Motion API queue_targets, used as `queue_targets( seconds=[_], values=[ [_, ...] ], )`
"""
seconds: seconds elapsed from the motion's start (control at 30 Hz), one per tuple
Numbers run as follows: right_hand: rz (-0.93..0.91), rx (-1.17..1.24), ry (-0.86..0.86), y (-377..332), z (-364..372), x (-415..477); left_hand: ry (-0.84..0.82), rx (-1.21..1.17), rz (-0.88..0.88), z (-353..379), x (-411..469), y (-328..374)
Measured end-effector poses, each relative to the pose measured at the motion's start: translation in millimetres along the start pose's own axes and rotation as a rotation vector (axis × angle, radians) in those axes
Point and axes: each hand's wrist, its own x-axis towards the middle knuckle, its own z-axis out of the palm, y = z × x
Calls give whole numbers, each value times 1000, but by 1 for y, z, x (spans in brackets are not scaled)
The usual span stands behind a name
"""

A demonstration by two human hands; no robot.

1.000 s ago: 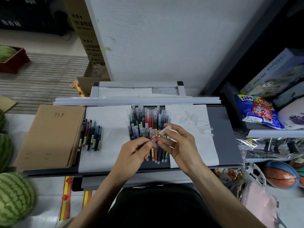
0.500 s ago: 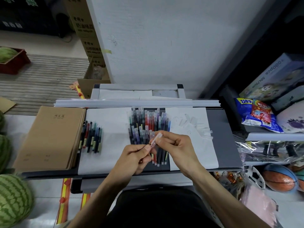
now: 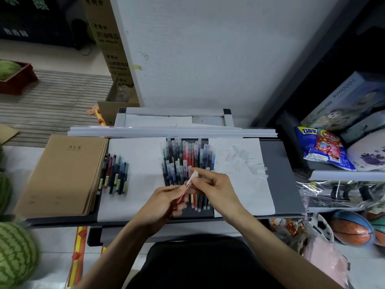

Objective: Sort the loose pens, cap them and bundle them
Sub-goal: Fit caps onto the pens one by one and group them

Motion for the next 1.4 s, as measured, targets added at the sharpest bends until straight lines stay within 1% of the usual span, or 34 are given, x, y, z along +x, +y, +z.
queue_targets(
  seconds=[0.07,0.1,0.17,0.23,0.3,0.4,0.5,0.63,0.73,0.83,0.93,1.13,1.27,1.4],
  values=[
    [53,-72,31,12,0,3,130,248,35,-8,5,-2],
    [78,-148,54,18,-3,5,220,346,54,-13,9,-2],
    [116,-334,81,28,-13,9,449,415,105,-25,20,-3],
    [143,-444,90,37,-29,10,643,422,143,-38,31,-4],
    [161,-528,138,45,-48,12,747,444,142,-51,44,-2],
    [188,-665,224,52,-77,16,824,513,135,-65,58,0],
    [194,-797,251,55,-96,21,836,594,134,-68,66,2],
    [104,-1007,281,49,-105,37,866,733,145,-63,71,5],
    [57,-1116,284,41,-104,54,855,741,142,-61,76,5],
    [63,-1150,285,34,-102,74,817,756,112,-62,78,5],
    [78,-1170,285,32,-98,91,816,792,108,-64,76,5],
    [76,-1216,299,37,-96,113,762,892,167,-61,60,-1],
    [117,-1282,288,40,-94,119,703,922,166,-62,54,-5],
    [132,-1345,294,42,-93,121,723,957,159,-62,48,-4]
  ],
)
